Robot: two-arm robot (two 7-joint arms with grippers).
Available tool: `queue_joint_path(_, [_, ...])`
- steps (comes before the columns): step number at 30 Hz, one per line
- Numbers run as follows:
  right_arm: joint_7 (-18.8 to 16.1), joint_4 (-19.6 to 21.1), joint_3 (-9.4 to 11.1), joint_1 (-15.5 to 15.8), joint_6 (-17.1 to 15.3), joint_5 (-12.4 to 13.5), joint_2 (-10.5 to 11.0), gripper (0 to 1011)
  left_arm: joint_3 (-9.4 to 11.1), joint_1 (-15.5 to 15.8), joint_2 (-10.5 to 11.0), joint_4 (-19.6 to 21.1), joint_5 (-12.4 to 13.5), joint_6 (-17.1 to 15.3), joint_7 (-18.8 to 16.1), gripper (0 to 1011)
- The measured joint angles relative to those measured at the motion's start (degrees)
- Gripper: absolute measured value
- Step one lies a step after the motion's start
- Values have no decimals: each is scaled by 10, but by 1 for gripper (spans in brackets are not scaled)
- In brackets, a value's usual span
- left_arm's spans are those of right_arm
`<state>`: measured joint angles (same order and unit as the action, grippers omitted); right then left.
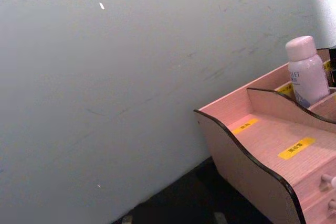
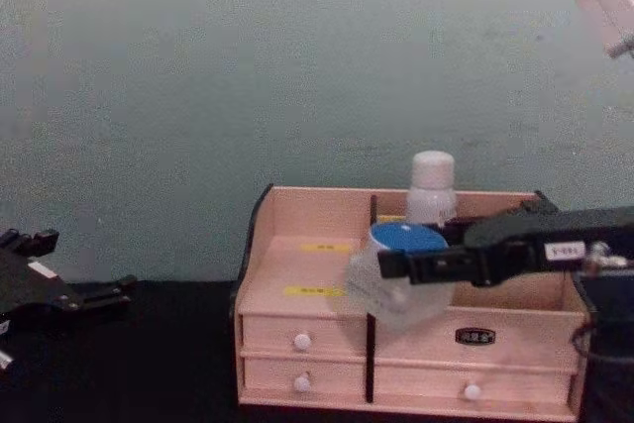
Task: Pick up the facial cleanser and watermelon frost from the table and place them into the tiered storage box.
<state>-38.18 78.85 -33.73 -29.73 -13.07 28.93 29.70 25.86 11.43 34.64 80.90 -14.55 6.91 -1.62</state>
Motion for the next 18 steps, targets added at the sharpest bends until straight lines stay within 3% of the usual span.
queue_joint_path(18, [10,-77,-28,-69,2,-4,-63,730,0,0,0,0,0,0,0,1001])
